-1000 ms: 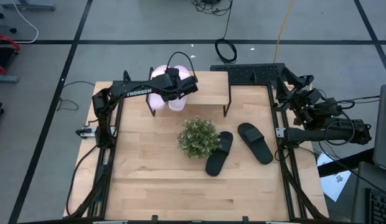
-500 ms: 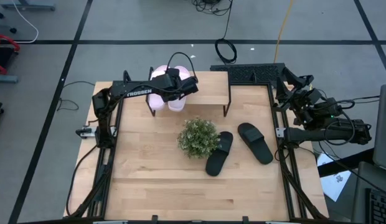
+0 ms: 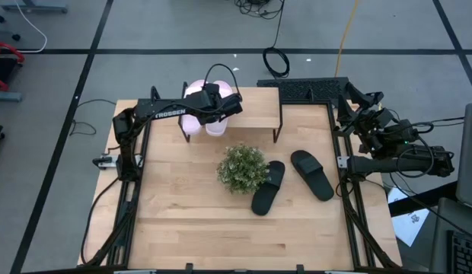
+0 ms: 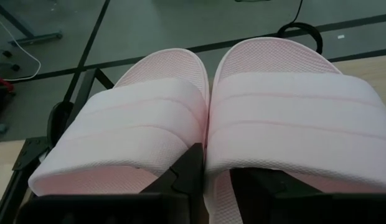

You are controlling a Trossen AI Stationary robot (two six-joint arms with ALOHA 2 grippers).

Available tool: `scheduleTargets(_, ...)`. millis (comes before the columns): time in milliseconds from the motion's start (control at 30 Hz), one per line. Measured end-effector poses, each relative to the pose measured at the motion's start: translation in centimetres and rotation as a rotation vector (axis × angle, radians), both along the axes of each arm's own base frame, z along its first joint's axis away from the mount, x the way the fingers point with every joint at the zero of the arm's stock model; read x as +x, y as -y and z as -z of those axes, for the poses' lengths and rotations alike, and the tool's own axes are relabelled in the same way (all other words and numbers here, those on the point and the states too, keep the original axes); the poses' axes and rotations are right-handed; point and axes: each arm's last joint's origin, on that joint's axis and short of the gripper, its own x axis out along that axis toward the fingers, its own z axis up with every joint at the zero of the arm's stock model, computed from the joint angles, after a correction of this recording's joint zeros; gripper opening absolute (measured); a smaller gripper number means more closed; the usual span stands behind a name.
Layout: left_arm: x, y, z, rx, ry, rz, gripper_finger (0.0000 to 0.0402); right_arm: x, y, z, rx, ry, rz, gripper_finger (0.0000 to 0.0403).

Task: Pick and place slides into the shelf
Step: Put the pink slides on the shelf

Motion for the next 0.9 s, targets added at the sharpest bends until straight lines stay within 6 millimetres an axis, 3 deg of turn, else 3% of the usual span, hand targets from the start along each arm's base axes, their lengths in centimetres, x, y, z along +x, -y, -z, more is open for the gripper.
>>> scheduleTargets(900, -0.3, 1.1, -1.7, 0.038, 0.045, 0.021, 0.0086, 0.0, 0.0, 0.0, 0.007, 0.008, -0.011, 0.0196)
